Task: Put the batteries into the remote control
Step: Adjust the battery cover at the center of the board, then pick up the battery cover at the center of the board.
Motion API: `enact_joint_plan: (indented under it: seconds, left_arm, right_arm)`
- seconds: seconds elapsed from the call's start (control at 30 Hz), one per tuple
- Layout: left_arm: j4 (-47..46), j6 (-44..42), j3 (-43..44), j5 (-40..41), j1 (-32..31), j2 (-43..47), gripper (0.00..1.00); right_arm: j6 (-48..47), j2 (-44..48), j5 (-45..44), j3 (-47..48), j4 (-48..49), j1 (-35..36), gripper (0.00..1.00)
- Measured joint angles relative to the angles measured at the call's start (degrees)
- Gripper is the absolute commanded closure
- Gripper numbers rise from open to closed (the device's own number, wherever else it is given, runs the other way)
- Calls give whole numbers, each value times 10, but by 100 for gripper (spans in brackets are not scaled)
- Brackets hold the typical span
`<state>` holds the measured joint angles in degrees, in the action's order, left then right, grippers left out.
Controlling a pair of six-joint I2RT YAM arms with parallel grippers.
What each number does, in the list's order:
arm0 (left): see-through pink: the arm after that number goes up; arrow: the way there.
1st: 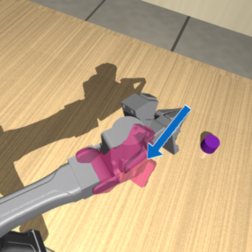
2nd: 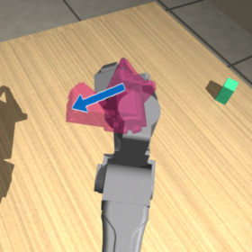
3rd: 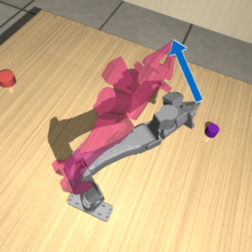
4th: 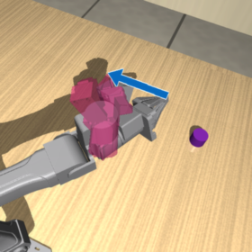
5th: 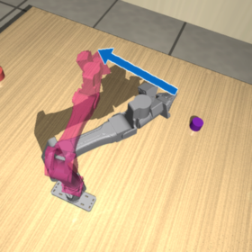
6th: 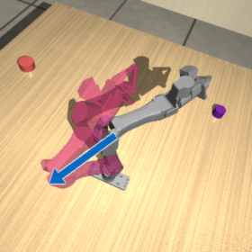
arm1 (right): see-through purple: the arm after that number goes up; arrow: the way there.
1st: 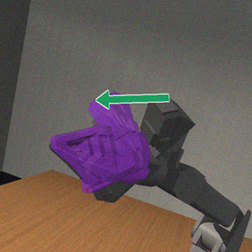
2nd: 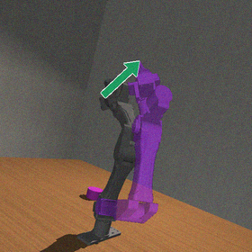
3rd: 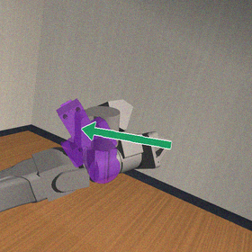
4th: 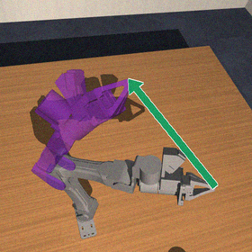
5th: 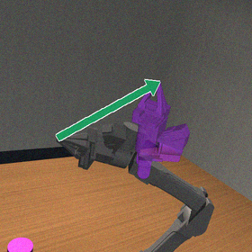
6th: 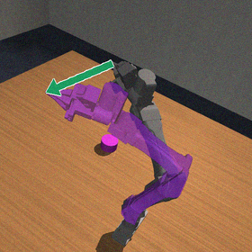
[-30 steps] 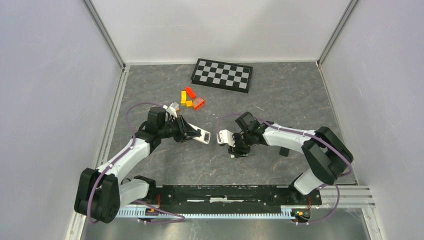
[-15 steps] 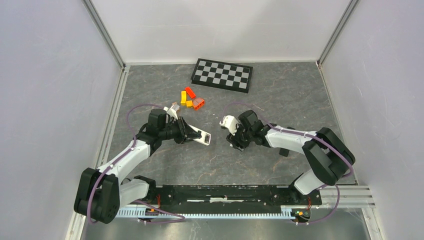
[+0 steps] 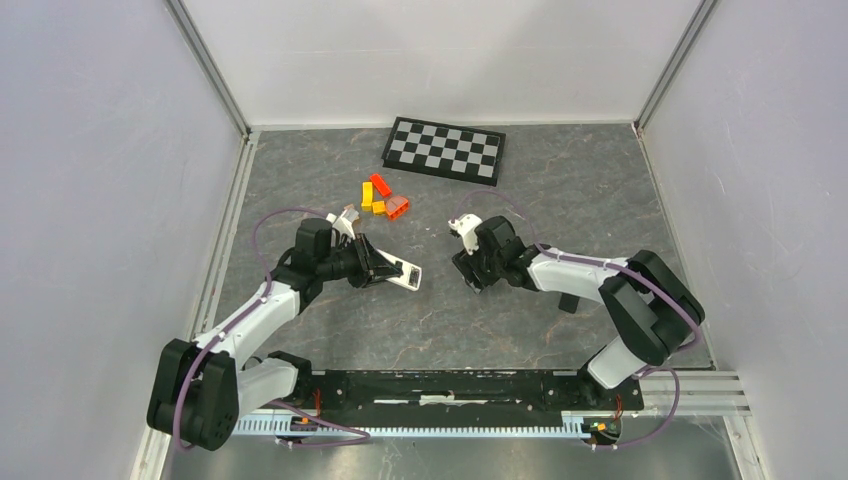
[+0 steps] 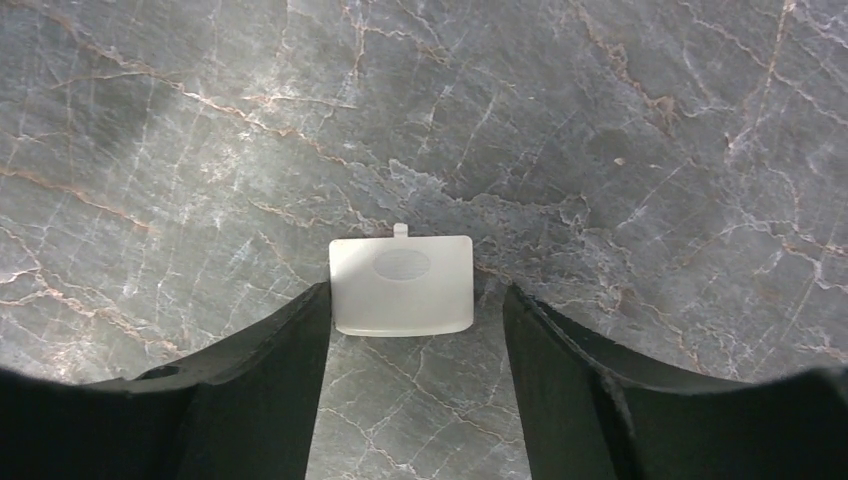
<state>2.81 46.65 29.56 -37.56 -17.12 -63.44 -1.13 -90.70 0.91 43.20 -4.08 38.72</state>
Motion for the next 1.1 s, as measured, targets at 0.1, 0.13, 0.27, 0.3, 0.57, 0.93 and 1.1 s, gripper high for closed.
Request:
enact_joint_plan:
  seconds: [0.1, 0.13, 0.27, 0.3, 0.57, 0.93, 1.1]
  left_arm:
    - [0, 0, 0, 0, 0, 0, 98]
    - [0, 0, 0, 0, 0, 0, 98]
    - [0, 0, 0, 0, 0, 0, 98]
    - [0, 0, 0, 0, 0, 0, 98]
    - [0, 0, 0, 0, 0, 0, 98]
    - [1, 0, 0, 1, 0, 7, 98]
    - [1, 0, 0, 1, 0, 7, 98]
  right_arm:
    - [-4, -2, -7, 4, -4, 0, 22]
    - [-7, -2, -8, 5, -5, 0, 22]
    - [-20, -5, 6, 12, -19, -2, 24]
    - [-24, -7, 15, 17, -24, -2, 26]
    - [-57, -33, 58, 55, -72, -3, 31]
    - [-71, -43, 70, 77, -109, -6, 26]
    - [-71, -41, 63, 78, -117, -10, 27]
